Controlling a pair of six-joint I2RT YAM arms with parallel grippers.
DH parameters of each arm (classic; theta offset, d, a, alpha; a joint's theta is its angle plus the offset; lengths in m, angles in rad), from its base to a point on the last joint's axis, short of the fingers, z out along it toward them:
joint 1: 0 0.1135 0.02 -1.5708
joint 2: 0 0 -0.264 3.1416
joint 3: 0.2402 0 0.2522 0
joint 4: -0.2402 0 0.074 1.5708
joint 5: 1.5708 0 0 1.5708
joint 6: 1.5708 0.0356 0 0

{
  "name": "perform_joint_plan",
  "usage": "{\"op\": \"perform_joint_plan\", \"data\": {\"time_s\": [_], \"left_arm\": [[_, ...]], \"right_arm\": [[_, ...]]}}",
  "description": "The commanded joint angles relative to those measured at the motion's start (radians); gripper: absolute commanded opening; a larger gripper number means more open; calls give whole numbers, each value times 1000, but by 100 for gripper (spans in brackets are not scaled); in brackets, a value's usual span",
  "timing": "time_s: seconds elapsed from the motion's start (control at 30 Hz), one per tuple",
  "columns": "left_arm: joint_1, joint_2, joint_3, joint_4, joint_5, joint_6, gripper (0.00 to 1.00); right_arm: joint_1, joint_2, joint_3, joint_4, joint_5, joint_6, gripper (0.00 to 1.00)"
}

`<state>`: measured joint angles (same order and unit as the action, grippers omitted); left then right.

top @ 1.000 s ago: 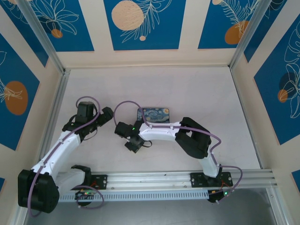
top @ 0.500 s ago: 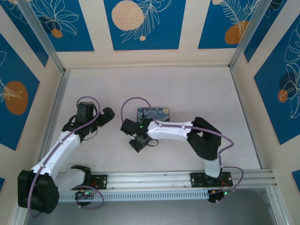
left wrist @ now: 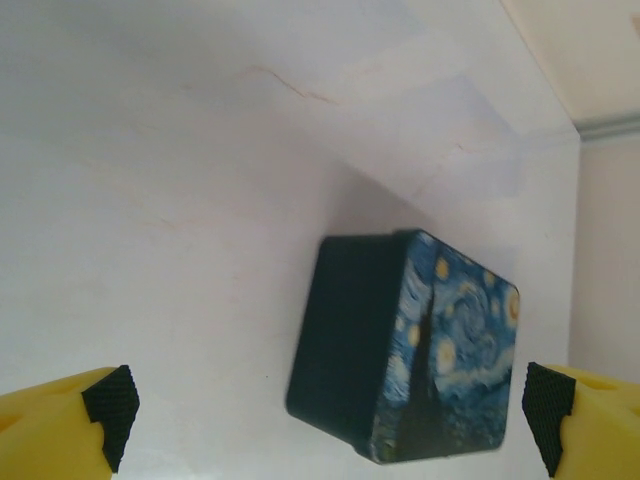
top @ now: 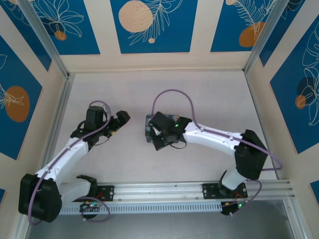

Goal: Unlock the padlock with the key

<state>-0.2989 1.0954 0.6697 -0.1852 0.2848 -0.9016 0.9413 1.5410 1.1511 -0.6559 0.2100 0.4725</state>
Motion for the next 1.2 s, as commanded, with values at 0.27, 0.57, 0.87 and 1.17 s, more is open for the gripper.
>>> {"op": "perform_joint_plan", "data": {"time_s": [0.27, 0.57, 0.87, 1.17], "left_arm": [[-234, 254, 242, 139, 10, 7, 100], [-283, 458, 420, 244, 110, 36, 100], [-286, 545, 477, 309, 201, 46, 100], [-300, 552, 460, 381, 235, 15, 74]], "right_arm": [[-280, -220, -121, 69, -161, 40, 0], [-465, -283, -174, 140, -327, 44, 0], [-538, -280, -193, 220, -459, 78, 0], [-586, -283, -244, 313, -597, 129, 0]]}}
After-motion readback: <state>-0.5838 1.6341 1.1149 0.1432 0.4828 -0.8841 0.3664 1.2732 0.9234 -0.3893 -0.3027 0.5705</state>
